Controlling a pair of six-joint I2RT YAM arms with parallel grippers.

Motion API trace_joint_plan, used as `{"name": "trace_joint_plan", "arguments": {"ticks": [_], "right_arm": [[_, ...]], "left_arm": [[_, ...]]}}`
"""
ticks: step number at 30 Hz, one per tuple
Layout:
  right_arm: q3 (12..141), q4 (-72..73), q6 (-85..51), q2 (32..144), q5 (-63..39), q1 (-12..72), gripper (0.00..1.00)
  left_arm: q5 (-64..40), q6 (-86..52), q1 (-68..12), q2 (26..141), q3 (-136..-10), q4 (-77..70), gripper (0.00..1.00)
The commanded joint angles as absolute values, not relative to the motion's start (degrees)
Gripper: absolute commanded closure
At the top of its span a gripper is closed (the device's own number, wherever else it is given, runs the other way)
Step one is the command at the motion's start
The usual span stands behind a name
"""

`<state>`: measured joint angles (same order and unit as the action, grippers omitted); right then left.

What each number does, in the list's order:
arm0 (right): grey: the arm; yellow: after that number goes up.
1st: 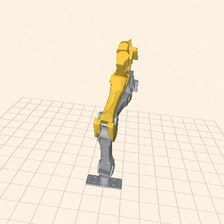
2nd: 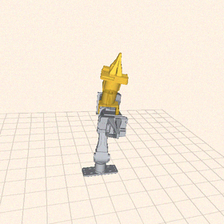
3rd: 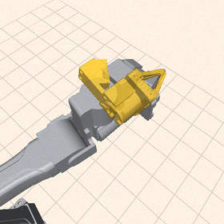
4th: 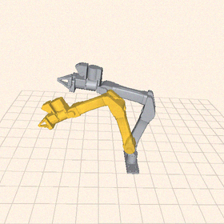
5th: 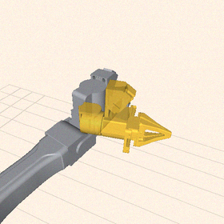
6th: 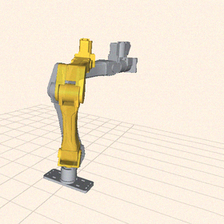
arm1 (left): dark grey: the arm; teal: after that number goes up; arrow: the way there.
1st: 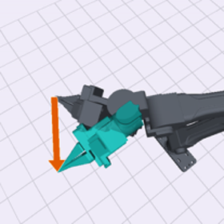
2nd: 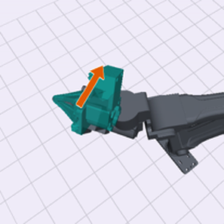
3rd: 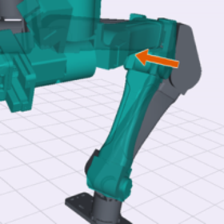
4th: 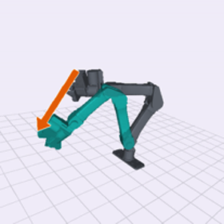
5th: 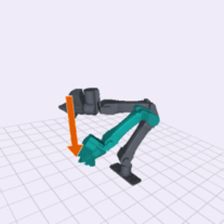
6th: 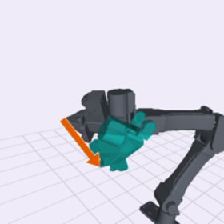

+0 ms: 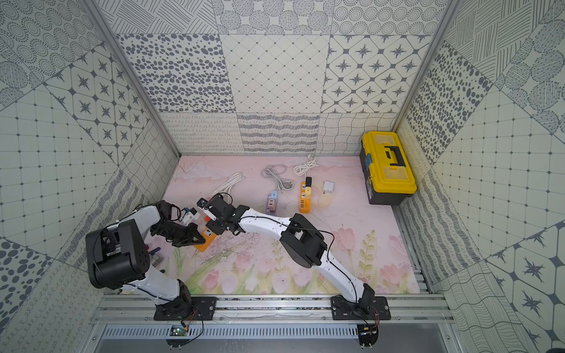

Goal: Pull the plug off the socket
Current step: Remove the plug from the socket.

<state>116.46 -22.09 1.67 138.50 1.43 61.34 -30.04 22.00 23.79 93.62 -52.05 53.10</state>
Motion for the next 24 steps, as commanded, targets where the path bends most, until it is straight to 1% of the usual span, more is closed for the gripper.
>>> {"name": "trace_joint_plan", "arguments": {"ticks": [1,4,7,15,17,20,24], "right_arm": [[118.0,-25.7,-1.9,136.7,-7.3,59.1,0.91],[118.5,-26.2,-2.2,136.6,-8.2,58.8,0.91],[118.6,-27.0,-0.8,136.7,-6.2,59.6,0.91],[117.3,-26.1,7.0,137.6,9.7,64.0,0.91],[117.3,-25.9,7.0,137.7,11.2,64.4,0.91],[117.2,-25.5,6.1,137.2,9.6,64.2,0.91],[118.8,-26.6,2.0,136.8,1.6,62.2,0.91]], "left_arm": [[-17.4,21.3,23.8,95.9,-51.6,47.5,1.0],[-17.5,21.4,23.9,96.6,-51.9,47.7,1.0],[-17.5,21.3,23.9,96.7,-52.0,47.7,1.0],[-17.7,21.4,23.9,96.4,-51.9,47.8,1.0],[-17.7,21.4,23.9,96.4,-51.9,47.7,1.0],[-17.7,21.4,23.9,96.5,-51.9,47.8,1.0],[-17.6,21.3,23.9,96.6,-51.9,47.7,1.0]]}}
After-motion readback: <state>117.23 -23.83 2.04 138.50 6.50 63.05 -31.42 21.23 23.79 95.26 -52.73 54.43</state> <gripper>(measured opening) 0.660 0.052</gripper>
